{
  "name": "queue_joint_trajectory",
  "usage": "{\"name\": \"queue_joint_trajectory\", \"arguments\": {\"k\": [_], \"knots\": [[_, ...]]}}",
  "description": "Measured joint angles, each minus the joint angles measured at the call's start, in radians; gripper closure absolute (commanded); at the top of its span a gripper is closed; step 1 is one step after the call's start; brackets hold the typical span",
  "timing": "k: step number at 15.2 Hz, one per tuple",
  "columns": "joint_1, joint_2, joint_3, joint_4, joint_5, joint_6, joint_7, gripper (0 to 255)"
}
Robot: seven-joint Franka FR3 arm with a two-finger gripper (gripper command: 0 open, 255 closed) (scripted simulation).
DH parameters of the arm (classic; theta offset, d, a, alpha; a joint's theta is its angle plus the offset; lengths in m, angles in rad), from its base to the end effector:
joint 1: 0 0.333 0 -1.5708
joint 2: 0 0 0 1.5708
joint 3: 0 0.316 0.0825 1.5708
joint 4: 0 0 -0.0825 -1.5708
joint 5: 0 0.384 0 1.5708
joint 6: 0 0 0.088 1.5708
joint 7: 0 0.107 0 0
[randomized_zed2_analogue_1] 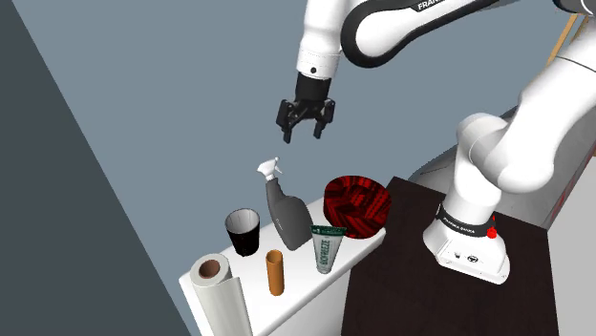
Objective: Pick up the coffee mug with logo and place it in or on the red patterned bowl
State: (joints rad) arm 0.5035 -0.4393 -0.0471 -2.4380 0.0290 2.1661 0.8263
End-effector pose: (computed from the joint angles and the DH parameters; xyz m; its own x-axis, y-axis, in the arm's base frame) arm 0.3846 0.1890 0.4788 0.9231 -0.3766 0.0781 -0.3622 -0.9194 -0.1532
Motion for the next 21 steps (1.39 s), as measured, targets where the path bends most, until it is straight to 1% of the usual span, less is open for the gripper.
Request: {"name": "queue_joint_trajectory", "arguments": {"k": [1, 2, 4, 5, 6, 7, 8, 10, 11, 12, 14, 16, 17, 18, 19, 20, 21], "knots": [[0.04, 0.018, -0.031, 0.006, -0.007, 0.019, 0.059, 0], [0.09, 0.068, -0.056, 0.001, -0.01, 0.055, 0.077, 0], [0.176, 0.126, -0.119, 0.035, -0.01, 0.099, 0.202, 0], [0.177, 0.126, -0.118, 0.035, -0.01, 0.1, 0.223, 0], [0.178, 0.126, -0.12, 0.035, -0.011, 0.1, 0.213, 0], [0.182, 0.144, -0.114, 0.051, -0.011, 0.095, 0.231, 0], [0.185, 0.172, -0.108, 0.079, -0.011, 0.083, 0.274, 0], [0.203, 0.251, -0.091, 0.144, -0.012, 0.063, 0.337, 0], [0.208, 0.288, -0.086, 0.183, -0.014, 0.038, 0.394, 0], [0.22, 0.344, -0.078, 0.233, -0.013, 0.033, 0.443, 0], [0.24, 0.426, -0.062, 0.302, -0.016, 0.01, 0.451, 0], [0.238, 0.517, -0.069, 0.4, -0.026, -0.025, 0.451, 0], [0.246, 0.54, -0.062, 0.435, -0.028, -0.067, 0.481, 0], [0.257, 0.586, -0.05, 0.503, -0.014, -0.182, 0.633, 0], [0.265, 0.648, -0.036, 0.546, -0.016, -0.231, 0.741, 0], [0.267, 0.705, -0.019, 0.598, -0.019, -0.2, 0.737, 0], [0.264, 0.765, -0.006, 0.662, -0.021, -0.19, 0.662, 0]]}}
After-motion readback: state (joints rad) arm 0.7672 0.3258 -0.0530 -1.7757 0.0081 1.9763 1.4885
